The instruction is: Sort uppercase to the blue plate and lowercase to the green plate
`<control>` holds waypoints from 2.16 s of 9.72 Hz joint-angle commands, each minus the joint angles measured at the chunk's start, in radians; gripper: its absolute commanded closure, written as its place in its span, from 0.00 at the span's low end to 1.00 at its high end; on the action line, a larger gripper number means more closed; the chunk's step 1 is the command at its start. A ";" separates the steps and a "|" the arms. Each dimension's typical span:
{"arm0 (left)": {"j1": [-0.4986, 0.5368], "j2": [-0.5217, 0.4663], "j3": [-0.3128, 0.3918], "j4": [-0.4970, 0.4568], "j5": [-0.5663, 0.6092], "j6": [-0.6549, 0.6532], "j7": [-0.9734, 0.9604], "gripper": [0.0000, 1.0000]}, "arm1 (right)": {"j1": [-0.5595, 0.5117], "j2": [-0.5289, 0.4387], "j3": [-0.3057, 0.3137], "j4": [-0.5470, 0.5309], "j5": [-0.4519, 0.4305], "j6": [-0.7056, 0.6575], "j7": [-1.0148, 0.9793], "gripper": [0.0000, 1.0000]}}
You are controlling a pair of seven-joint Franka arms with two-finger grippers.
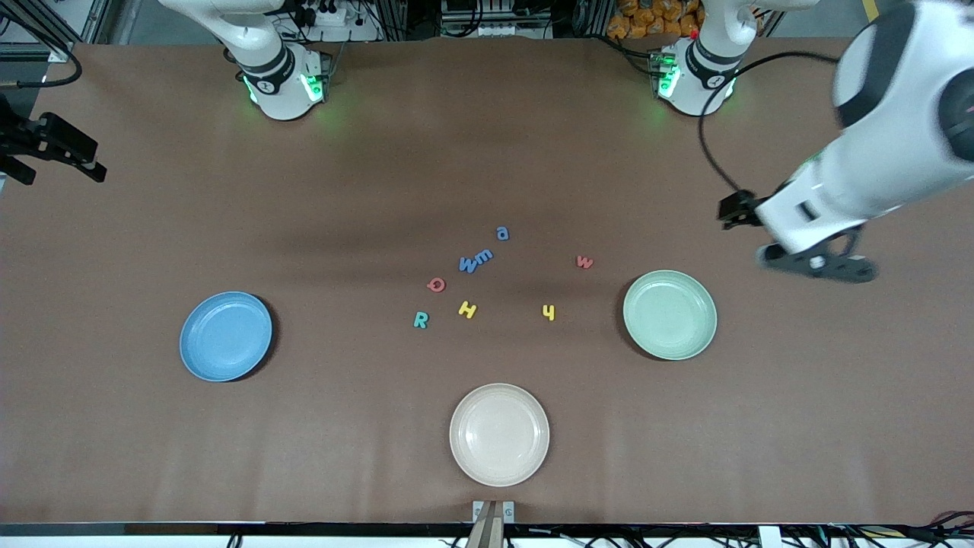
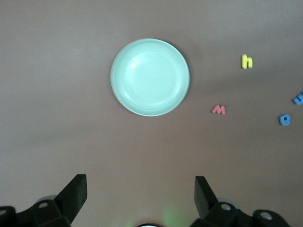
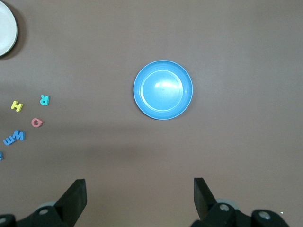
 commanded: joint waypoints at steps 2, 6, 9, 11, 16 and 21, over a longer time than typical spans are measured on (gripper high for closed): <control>-0.063 0.157 0.000 0.018 -0.009 0.117 -0.014 0.00 | 0.031 -0.008 -0.001 -0.108 0.007 0.097 0.005 0.00; -0.181 0.322 -0.003 0.006 -0.096 0.264 -0.197 0.00 | 0.117 0.048 -0.001 -0.223 0.008 0.258 0.069 0.00; -0.215 0.362 -0.003 -0.130 -0.100 0.437 -0.206 0.00 | 0.193 0.174 -0.001 -0.220 0.010 0.356 0.181 0.00; -0.220 0.359 -0.003 -0.241 -0.101 0.560 -0.221 0.00 | 0.258 0.271 -0.001 -0.220 0.010 0.463 0.301 0.00; -0.246 0.288 -0.005 -0.384 -0.101 0.614 -0.266 0.00 | 0.374 0.492 -0.001 -0.173 0.002 0.681 0.559 0.00; -0.255 0.247 -0.005 -0.521 -0.094 0.762 -0.266 0.00 | 0.439 0.700 -0.005 0.030 -0.021 0.681 0.720 0.00</control>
